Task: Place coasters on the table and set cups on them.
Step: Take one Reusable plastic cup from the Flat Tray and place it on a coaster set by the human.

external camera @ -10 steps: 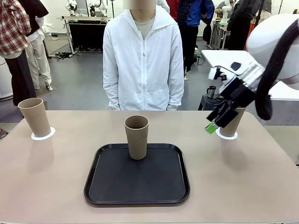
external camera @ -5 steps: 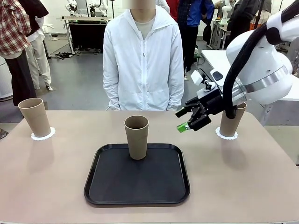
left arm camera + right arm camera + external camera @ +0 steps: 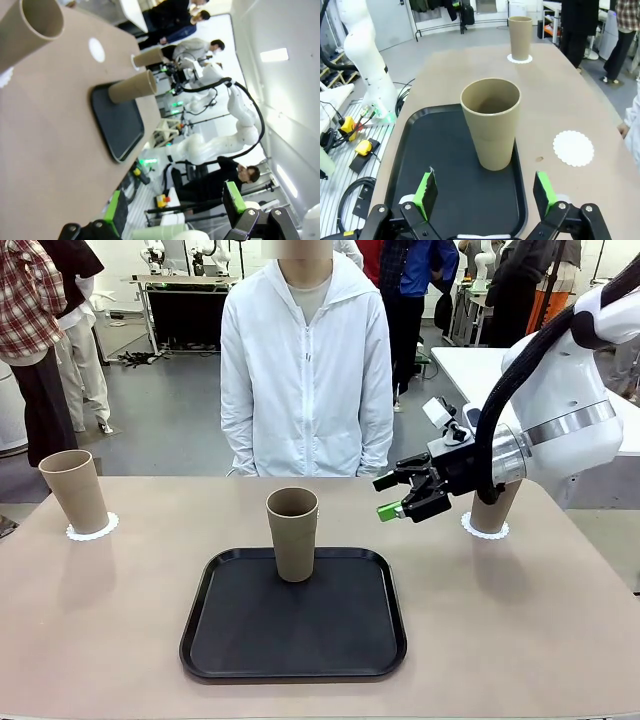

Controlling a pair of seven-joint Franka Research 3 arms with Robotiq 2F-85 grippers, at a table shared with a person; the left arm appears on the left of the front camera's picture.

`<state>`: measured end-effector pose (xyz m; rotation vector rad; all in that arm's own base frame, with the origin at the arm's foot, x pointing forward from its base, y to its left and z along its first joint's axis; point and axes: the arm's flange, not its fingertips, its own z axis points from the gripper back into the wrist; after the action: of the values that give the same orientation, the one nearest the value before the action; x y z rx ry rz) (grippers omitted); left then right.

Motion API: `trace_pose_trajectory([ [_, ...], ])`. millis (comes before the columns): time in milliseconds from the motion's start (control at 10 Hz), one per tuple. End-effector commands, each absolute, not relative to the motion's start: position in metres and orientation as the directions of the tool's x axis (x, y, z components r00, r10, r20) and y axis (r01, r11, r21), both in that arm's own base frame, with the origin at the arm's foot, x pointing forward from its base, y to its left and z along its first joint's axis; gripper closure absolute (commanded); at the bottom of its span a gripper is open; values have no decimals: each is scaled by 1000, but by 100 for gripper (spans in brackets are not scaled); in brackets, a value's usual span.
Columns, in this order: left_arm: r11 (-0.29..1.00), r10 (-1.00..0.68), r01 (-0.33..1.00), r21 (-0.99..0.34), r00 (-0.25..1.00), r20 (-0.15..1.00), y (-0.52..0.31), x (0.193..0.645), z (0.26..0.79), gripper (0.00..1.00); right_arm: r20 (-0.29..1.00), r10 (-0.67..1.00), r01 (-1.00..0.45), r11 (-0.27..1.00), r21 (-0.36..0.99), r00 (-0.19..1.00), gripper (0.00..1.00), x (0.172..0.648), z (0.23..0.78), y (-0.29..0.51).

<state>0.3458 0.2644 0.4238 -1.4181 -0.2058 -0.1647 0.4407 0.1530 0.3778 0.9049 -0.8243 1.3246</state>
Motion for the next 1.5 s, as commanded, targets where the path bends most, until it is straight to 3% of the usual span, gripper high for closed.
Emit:
trace_pose_trajectory([
  [0, 140, 14, 240, -961, 970, 244, 265, 345, 426, 0, 896, 439, -997, 29, 64, 71, 0, 440, 384, 157],
  [400, 140, 14, 240, -961, 970, 244, 265, 345, 426, 0, 898, 434, -998, 19, 62, 64, 0, 439, 384, 156],
  [800, 140, 14, 240, -961, 970, 244, 265, 345, 426, 0, 947, 320, -999, -28, 20, 10, 0, 458, 335, 169],
  [1400, 140, 14, 240, -961, 970, 244, 265, 345, 426, 0, 952, 306, -997, -78, 13, -11, 0, 463, 283, 217],
])
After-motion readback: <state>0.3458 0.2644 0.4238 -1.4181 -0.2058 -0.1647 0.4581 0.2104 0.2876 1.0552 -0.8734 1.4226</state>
